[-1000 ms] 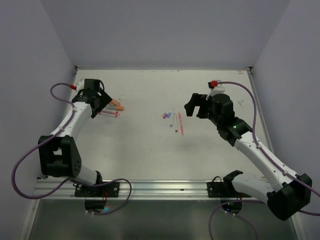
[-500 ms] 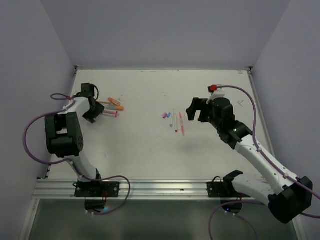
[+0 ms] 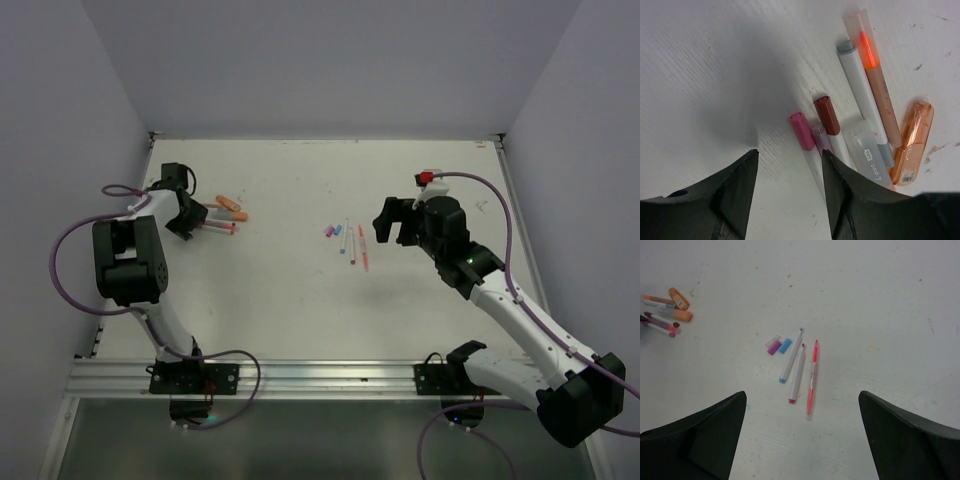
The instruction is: Open the pen caps
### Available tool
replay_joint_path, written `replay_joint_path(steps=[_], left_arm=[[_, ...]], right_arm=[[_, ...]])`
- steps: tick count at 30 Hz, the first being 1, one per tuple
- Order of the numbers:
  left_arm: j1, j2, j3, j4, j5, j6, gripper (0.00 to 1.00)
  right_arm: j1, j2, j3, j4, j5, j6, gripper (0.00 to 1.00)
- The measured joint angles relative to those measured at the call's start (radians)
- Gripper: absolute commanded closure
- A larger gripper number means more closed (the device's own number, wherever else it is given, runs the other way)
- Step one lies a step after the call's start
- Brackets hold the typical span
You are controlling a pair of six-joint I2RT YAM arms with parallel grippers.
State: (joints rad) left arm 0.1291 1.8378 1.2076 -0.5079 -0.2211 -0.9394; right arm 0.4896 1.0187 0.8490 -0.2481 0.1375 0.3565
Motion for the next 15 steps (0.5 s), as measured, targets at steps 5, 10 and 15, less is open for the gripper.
replay_joint_path(steps=[5, 10, 15], left_arm=[[0.007, 0.043, 0.016, -0.001, 0.000, -0.003, 0.45], [0.008, 0.060, 0.036, 0.002, 0.001, -0.002, 0.50], [0.008, 0.060, 0.035, -0.008, -0.002, 0.000, 0.58]], right_arm=[[0.000, 0.001, -0.003, 0.000, -0.001, -0.003, 0.02], [0.000, 0.001, -0.003, 0.000, 0.000, -0.003, 0.01], [0.000, 0.001, -0.005, 0.000, -0.001, -0.003, 0.01]])
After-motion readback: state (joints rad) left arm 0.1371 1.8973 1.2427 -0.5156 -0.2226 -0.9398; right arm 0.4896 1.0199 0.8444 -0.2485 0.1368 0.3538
